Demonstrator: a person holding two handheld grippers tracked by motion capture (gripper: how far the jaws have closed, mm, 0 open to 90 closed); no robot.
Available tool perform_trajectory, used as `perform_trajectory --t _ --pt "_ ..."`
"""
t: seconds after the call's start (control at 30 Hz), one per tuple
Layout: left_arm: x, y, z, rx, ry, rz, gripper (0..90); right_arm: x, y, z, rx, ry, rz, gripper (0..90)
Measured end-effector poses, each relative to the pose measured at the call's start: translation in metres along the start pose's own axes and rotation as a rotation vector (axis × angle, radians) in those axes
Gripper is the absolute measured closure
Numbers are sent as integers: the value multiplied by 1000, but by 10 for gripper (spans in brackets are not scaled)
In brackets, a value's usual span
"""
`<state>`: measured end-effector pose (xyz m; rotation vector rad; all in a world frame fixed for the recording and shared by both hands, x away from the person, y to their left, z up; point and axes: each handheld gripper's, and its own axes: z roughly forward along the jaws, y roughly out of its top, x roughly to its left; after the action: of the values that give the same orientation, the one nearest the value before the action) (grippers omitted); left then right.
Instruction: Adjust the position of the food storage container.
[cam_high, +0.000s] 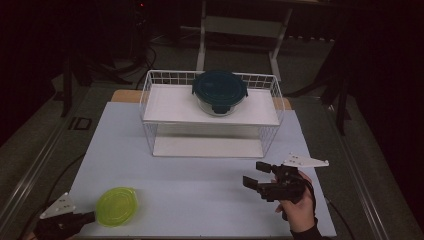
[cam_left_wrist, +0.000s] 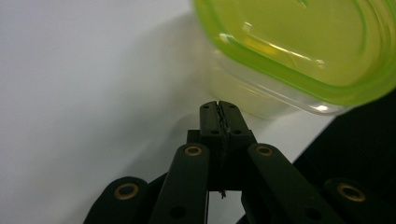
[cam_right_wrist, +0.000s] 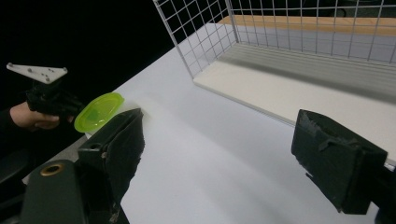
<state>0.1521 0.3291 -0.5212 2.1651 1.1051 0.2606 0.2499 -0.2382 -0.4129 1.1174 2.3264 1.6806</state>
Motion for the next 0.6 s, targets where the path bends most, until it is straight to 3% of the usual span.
perform_trajectory --t 0.37,0.6 --pt "-4 15 13 -11 -40 -4 887 -2 -1 -1 -3 -2 8 165" --pt "-10 28 24 -5 -66 17 887 -2 -1 -4 -6 -3 6 166"
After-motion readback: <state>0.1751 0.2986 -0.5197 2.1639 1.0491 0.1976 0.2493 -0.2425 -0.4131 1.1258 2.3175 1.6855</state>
